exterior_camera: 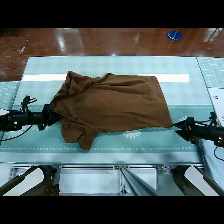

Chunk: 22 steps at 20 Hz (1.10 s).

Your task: Fold the shirts.

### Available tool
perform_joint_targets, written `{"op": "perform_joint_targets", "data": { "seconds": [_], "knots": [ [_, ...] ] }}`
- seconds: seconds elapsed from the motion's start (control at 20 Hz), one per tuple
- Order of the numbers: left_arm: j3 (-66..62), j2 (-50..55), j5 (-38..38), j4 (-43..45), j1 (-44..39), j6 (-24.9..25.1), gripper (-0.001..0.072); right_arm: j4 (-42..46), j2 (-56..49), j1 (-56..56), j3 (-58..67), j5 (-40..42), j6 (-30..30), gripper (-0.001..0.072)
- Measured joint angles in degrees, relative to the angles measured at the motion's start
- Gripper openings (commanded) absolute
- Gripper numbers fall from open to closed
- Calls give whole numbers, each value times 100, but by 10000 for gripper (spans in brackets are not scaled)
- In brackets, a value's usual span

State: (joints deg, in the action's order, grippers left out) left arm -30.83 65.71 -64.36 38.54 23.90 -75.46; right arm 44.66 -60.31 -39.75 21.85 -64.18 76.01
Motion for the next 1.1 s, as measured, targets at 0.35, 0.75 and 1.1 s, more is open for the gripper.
{"op": "perform_joint_targets", "data": {
  "seconds": [0.35,0.75,1.1],
  "knots": [
    [-55,2,-46,-87,0,177,17,-660,-1152,1331,758,874,-87,75],
    [-997,-26,-278,-848,-2,662,16,-914,-1567,2361,2844,127,-339,28],
    [-4498,-83,-645,-2363,-2,651,15,-260,-938,2420,7180,-468,369,28]
  ]
}}
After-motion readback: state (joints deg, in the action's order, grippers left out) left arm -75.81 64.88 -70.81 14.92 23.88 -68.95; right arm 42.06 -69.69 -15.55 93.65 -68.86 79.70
